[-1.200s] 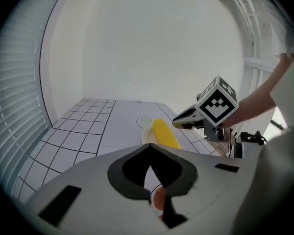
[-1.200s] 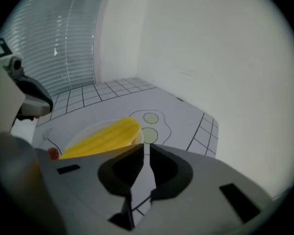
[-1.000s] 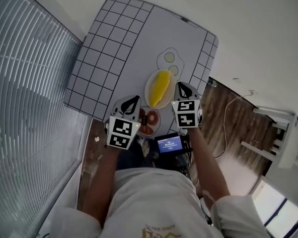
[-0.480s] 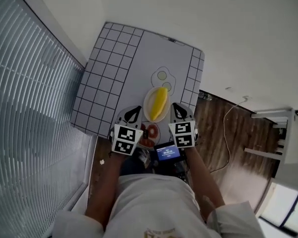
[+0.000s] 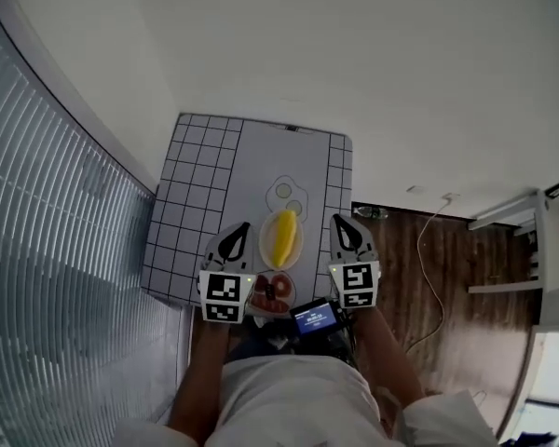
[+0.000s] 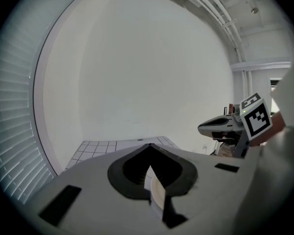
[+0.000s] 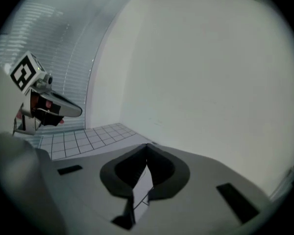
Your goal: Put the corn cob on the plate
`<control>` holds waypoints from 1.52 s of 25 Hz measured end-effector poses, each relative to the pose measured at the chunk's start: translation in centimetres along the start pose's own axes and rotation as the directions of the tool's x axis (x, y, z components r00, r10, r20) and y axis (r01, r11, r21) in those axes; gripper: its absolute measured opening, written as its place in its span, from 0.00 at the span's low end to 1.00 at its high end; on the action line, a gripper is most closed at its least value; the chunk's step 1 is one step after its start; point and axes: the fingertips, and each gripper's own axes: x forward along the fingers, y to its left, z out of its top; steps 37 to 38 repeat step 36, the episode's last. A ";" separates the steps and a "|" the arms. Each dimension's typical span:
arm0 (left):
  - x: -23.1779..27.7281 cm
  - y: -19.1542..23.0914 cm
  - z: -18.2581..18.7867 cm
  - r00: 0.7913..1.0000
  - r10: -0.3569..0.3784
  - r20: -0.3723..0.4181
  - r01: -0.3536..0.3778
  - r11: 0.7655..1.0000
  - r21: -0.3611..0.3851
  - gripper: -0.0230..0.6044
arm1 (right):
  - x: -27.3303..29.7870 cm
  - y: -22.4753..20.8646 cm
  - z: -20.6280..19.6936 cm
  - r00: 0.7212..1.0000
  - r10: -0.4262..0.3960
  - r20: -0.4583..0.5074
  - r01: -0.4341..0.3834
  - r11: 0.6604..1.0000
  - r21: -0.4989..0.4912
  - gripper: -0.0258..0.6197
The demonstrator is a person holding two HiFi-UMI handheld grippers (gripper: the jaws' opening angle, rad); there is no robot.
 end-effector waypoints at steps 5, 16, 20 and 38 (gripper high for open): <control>-2.0 -0.6 3.5 0.996 0.028 0.081 -0.027 1.000 -0.005 0.05 | -4.3 -0.4 3.1 0.996 0.039 0.076 -0.045 0.996 0.079 0.05; -3.4 -1.5 7.2 0.985 0.088 0.146 -0.088 0.996 -0.007 0.05 | -7.5 -1.9 5.9 0.982 0.094 0.167 -0.119 0.981 0.152 0.05; -3.6 -1.4 7.2 0.983 0.109 0.146 -0.110 0.994 0.000 0.05 | -7.3 -2.1 6.2 0.977 0.110 0.182 -0.140 0.978 0.157 0.05; -3.2 -1.7 7.1 0.981 0.134 0.140 -0.137 0.991 0.008 0.05 | -6.9 -2.8 5.9 0.975 0.126 0.185 -0.156 0.975 0.159 0.05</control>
